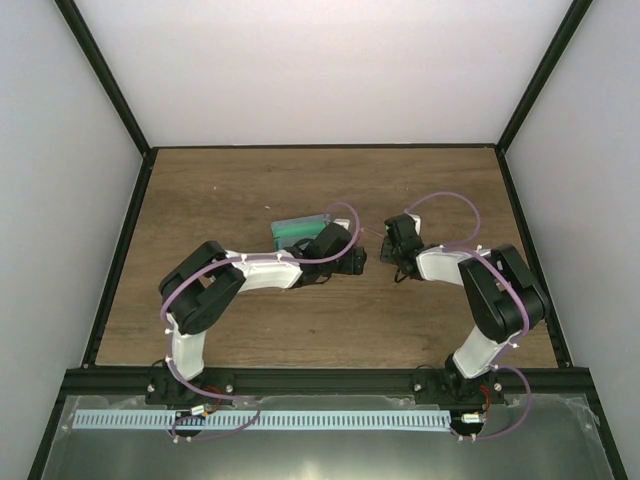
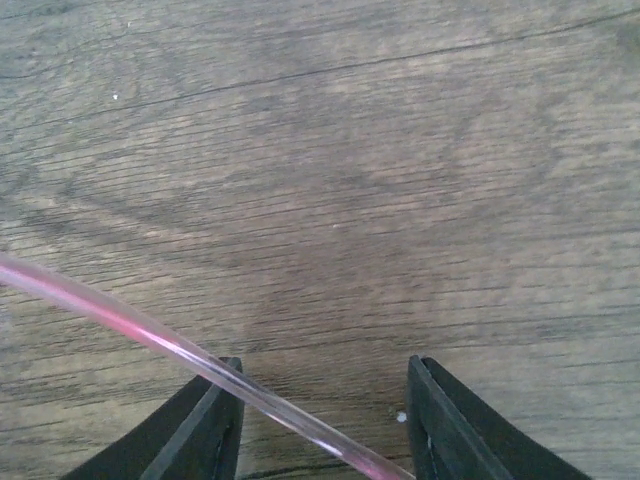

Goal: Organize the sunglasses
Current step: Fold the sunglasses at the center of the board.

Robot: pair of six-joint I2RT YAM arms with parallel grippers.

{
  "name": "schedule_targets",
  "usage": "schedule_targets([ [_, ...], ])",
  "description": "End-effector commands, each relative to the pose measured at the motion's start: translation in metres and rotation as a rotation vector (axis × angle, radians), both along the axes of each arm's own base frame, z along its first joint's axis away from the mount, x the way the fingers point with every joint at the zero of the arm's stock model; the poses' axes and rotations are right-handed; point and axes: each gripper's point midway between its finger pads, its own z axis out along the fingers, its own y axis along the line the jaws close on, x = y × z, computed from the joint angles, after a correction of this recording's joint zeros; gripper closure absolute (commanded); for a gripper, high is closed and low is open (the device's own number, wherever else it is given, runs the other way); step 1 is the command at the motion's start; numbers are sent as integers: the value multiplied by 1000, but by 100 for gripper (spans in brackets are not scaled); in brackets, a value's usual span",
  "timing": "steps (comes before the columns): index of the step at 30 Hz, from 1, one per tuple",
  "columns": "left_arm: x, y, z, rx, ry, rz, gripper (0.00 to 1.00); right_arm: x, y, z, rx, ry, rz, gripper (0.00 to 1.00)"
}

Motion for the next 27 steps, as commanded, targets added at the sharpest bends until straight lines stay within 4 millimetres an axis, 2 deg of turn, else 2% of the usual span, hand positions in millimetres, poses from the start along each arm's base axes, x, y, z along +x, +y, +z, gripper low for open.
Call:
schedule_targets([
  [1,4,-3,-7,8,8,-11,15,4,10,4,8,2,3,55],
  [6,-4,-2,-16,-13,36,-19,16,3,18,6,20,2,13,59],
  [18,-16,-9,-4,-99,57,-58,16,-9,54,26,108,-37,87,65],
  [24,-23,-12,0,-145,69,-86,16,-19,77,30,209,-40,169,68],
  [27,-25,-13,2,-156,69,-89,15,-23,81,32,239,-45,192,68],
])
